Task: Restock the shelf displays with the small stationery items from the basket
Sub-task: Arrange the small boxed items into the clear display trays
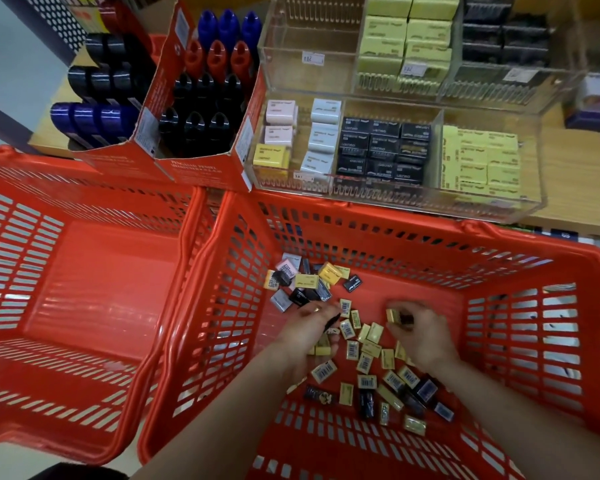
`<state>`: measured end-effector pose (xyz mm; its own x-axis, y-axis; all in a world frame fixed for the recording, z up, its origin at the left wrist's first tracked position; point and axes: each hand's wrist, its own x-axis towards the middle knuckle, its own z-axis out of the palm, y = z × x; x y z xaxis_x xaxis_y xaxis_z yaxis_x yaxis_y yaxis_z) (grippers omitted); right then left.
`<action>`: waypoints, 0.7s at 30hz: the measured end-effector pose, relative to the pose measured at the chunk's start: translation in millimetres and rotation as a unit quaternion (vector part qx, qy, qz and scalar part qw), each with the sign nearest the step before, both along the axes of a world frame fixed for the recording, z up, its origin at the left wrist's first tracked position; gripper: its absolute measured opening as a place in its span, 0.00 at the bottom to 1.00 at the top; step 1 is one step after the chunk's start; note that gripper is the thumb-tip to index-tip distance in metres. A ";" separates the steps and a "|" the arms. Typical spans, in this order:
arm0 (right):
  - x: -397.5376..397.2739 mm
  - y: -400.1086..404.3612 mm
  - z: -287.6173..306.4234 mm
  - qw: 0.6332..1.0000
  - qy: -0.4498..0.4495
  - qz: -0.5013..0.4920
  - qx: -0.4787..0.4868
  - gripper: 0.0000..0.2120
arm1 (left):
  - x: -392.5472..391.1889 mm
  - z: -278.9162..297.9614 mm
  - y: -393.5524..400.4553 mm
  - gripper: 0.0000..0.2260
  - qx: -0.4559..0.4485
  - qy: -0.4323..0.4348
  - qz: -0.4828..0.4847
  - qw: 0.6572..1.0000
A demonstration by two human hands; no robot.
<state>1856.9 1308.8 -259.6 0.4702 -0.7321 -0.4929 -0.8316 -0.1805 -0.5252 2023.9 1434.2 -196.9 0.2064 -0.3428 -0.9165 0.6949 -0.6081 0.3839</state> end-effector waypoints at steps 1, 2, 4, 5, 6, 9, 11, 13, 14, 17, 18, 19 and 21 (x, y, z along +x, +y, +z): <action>4.7 -1.6 6.0 0.997 -0.023 -0.062 0.030 0.13 | 0.6 1.5 -1.9 0.08 0.002 0.005 0.003 1.000; 10.0 -1.9 13.8 0.990 -0.048 -0.115 0.068 0.11 | 1.0 5.0 -3.5 0.05 0.000 0.008 0.004 1.000; 19.7 1.4 35.9 0.973 -0.092 -0.168 0.129 0.11 | 1.6 18.7 -8.0 0.01 -0.011 -0.004 -0.016 1.000; 24.4 3.9 51.2 0.965 -0.116 -0.181 0.154 0.11 | 2.2 29.5 -11.0 0.02 -0.020 -0.015 -0.035 0.999; 29.0 5.9 69.4 0.956 -0.142 -0.190 0.174 0.12 | 2.8 42.6 -14.1 0.02 -0.028 -0.028 -0.052 0.998; 38.8 9.7 133.8 0.944 -0.208 -0.158 0.201 0.13 | 7.6 93.2 -20.1 0.03 -0.070 -0.076 -0.089 0.991; 41.5 7.8 183.9 0.928 -0.253 -0.138 0.237 0.13 | 10.8 134.2 -22.3 0.03 -0.103 -0.113 -0.110 0.982; 39.4 1.4 236.2 0.907 -0.291 -0.127 0.278 0.12 | 13.6 179.2 -25.6 0.06 -0.137 -0.151 -0.146 0.968; 36.6 -3.2 262.2 0.903 -0.301 -0.116 0.285 0.12 | 14.1 202.1 -27.4 0.09 -0.155 -0.167 -0.170 0.959; 24.5 -17.1 329.1 0.905 -0.312 -0.068 0.281 0.18 | 8.7 258.1 -32.1 0.13 -0.218 -0.187 -0.202 0.936; 20.3 -19.7 344.3 0.903 -0.318 -0.063 0.284 0.21 | 5.1 270.0 -33.1 0.14 -0.241 -0.187 -0.198 0.932; 17.0 -21.4 355.2 0.897 -0.326 -0.068 0.289 0.23 | 1.5 278.8 -34.3 0.16 -0.265 -0.186 -0.190 0.927; 14.4 -24.3 368.1 0.885 -0.344 -0.102 0.296 0.26 | -5.1 290.3 -40.4 0.21 -0.302 -0.189 -0.176 0.918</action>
